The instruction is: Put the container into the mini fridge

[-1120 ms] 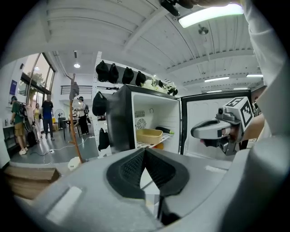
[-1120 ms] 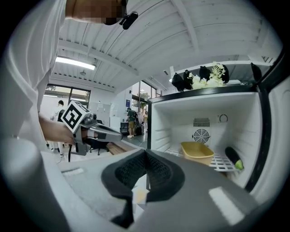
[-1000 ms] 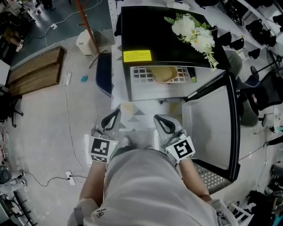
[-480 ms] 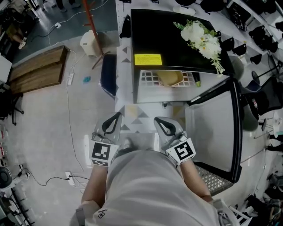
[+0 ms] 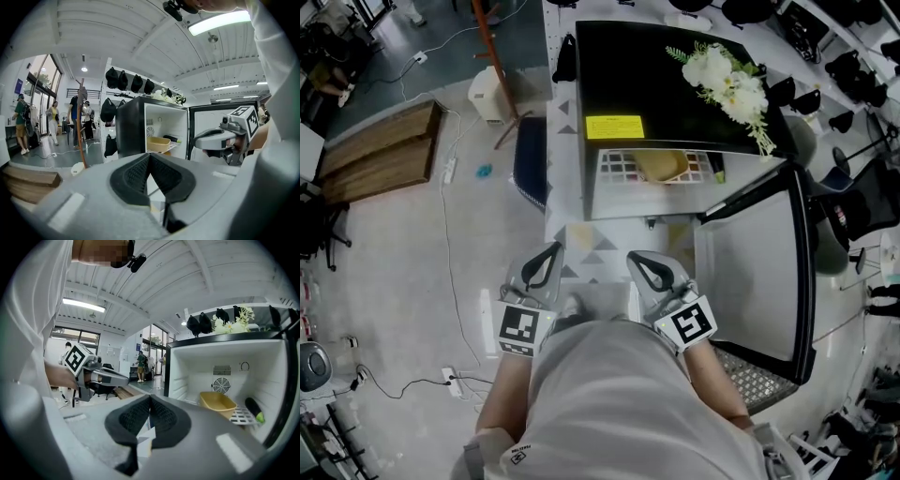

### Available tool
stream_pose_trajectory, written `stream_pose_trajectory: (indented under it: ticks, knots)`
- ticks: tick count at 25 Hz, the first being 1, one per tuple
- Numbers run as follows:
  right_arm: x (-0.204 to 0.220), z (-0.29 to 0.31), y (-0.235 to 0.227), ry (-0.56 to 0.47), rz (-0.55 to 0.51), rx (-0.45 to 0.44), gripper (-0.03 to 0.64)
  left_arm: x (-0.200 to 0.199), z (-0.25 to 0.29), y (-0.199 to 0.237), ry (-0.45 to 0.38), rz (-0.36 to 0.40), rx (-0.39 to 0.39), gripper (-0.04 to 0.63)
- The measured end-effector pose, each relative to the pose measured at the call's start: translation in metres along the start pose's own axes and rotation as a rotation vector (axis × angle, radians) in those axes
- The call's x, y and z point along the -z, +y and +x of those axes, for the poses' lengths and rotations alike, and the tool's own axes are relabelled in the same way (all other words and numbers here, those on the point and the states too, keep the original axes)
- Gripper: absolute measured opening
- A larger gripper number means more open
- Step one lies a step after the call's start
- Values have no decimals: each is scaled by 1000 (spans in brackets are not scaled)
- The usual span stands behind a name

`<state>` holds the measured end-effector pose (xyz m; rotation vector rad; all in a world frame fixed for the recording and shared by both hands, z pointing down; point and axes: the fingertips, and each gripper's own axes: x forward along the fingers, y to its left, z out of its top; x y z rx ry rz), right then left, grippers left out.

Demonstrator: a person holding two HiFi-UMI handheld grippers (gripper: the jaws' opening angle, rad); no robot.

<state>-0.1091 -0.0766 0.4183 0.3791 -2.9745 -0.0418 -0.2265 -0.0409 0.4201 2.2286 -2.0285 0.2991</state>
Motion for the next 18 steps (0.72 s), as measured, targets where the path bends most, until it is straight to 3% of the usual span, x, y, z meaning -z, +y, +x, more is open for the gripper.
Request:
stream_pose_trajectory:
  ticks: [18]
  knots:
    - [3,-11,-3,2,-2,32,3,0,3,-12,7,18,31,8]
